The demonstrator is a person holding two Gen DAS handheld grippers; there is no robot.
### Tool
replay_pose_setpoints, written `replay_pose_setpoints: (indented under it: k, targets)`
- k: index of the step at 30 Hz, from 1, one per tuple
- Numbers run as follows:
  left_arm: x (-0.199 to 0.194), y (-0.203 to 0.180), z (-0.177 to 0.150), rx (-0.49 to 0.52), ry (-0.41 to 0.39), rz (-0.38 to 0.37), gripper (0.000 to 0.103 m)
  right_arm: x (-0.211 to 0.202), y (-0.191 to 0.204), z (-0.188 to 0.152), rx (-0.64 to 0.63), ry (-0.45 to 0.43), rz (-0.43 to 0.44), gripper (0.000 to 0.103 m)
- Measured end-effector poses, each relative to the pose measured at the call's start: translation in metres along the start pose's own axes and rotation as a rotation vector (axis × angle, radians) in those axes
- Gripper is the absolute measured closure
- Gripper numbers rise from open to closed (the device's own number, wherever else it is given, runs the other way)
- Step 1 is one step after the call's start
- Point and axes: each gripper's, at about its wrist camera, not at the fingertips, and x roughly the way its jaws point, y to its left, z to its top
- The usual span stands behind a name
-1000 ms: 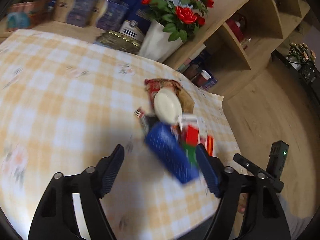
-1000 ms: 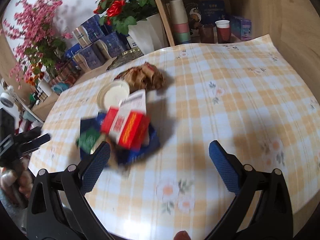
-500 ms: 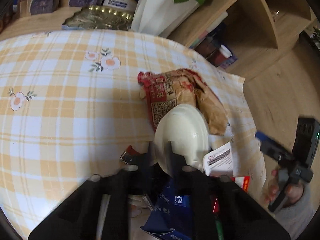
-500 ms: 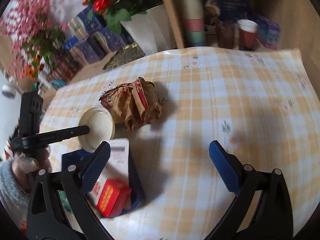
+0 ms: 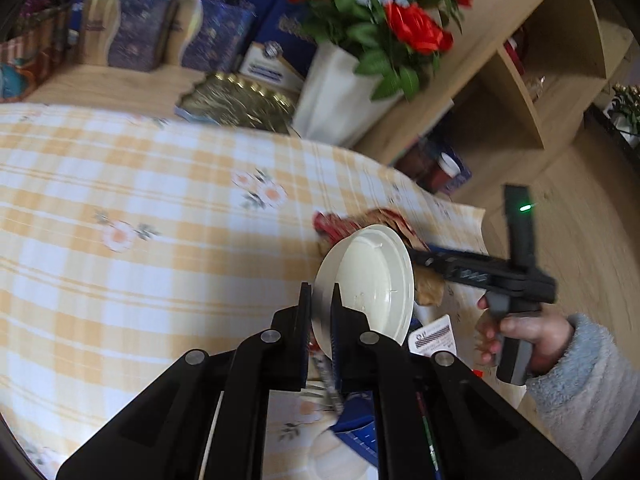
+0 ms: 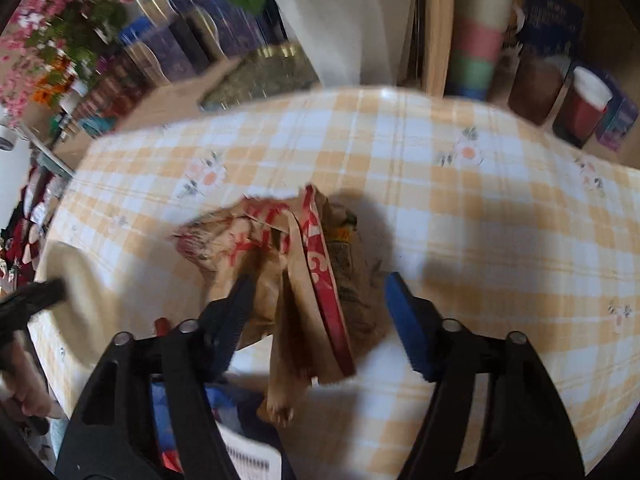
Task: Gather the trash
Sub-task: 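Grasp the brown paper bag with the right gripper while the left holds the lid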
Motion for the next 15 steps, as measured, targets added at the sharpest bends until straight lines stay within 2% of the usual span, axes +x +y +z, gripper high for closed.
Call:
replay_pose_setpoints:
  k: [1,3,12,15]
  targets:
    - [-0.007,0.003,0.001,0.003,-0.012,0.008,0.094,0.006,0.0,-0.001,0.008,0.029,-0.009,0.048]
    - [-0.018,0.006,0.002,0.005,-0.025,0.019,0.094,0.003,-0.003,0.001,0.051,0.012,0.014,0.064]
    - [-0.07,0.008,-0.014,0.011,-0.077,0.043,0.094,-0.072,0.004,-0.005,0.04,-0.216,-0.063,0.068]
    - [-0.087,0.003,-0.025,0.016,-0.08,0.042,0.094,-0.107,0.011,-0.019,0.029,-0.276,-0.054,0.068]
